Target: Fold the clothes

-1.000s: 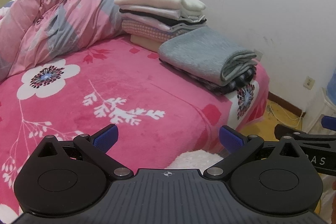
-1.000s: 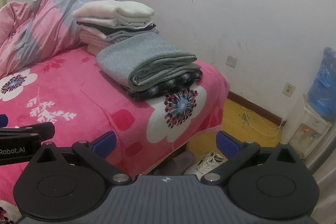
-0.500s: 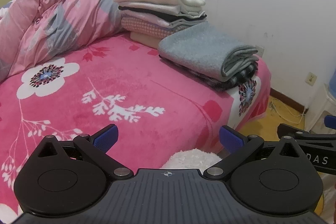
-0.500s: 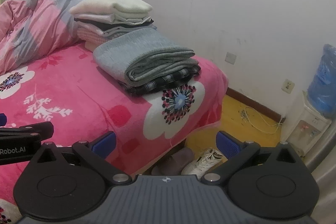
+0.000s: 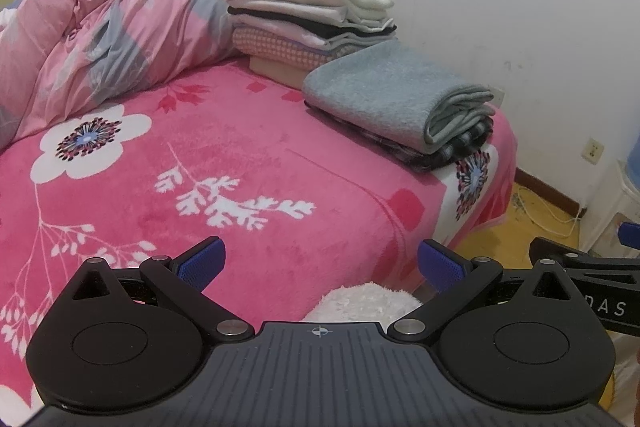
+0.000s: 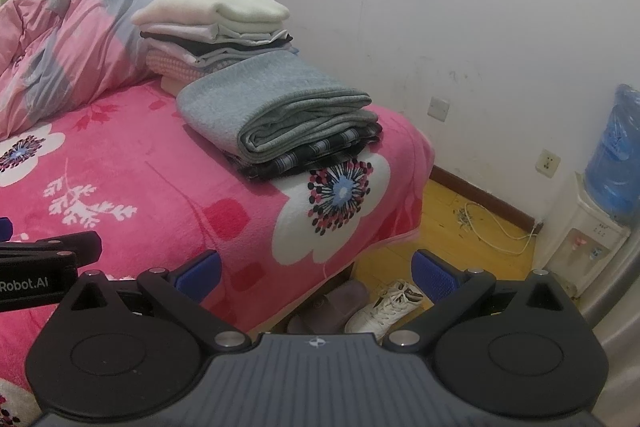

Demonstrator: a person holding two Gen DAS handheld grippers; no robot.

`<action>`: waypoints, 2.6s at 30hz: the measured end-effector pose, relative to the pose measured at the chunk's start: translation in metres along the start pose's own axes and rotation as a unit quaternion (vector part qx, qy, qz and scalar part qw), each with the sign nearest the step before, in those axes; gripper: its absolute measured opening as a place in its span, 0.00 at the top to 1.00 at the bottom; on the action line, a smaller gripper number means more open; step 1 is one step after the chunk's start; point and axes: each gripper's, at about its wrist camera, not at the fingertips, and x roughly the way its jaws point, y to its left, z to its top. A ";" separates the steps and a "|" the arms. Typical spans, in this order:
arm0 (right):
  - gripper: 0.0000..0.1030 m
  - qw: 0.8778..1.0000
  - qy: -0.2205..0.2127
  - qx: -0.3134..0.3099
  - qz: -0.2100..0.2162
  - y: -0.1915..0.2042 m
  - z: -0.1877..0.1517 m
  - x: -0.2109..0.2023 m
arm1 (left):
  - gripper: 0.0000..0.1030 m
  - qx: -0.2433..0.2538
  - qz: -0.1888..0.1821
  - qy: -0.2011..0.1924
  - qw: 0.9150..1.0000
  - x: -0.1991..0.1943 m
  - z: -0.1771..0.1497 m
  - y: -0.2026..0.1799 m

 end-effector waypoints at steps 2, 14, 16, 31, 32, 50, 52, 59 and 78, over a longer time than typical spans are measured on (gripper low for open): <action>0.00 1.000 0.000 0.000 0.000 0.000 0.000 0.000 | 0.00 -0.001 0.000 0.000 1.000 0.000 0.000 0.001; 0.00 1.000 -0.001 0.000 0.000 0.000 0.000 -0.001 | 0.00 -0.002 0.000 -0.001 1.000 -0.002 0.000 0.000; 0.00 1.000 -0.001 -0.001 0.000 0.000 0.000 -0.002 | 0.00 -0.003 0.000 -0.001 1.000 -0.002 0.000 0.000; 0.00 1.000 0.000 -0.002 0.000 0.003 -0.002 -0.003 | 0.00 -0.005 0.001 0.000 1.000 -0.003 -0.001 0.001; 0.00 1.000 0.001 -0.002 0.000 0.003 -0.002 -0.003 | 0.00 -0.005 0.001 0.000 1.000 -0.003 -0.001 0.001; 0.00 1.000 -0.001 -0.001 0.003 0.003 0.000 -0.002 | 0.00 -0.005 0.003 -0.001 1.000 -0.002 0.000 0.002; 0.00 1.000 -0.001 -0.001 0.003 0.003 0.000 -0.001 | 0.00 -0.005 0.003 0.000 1.000 -0.001 0.000 0.002; 0.00 1.000 0.001 -0.001 0.003 0.005 0.000 -0.001 | 0.00 -0.004 0.003 0.001 1.000 -0.001 0.000 0.003; 0.00 1.000 0.002 -0.005 0.002 0.008 -0.002 -0.001 | 0.00 -0.007 0.003 0.001 1.000 -0.001 -0.002 0.005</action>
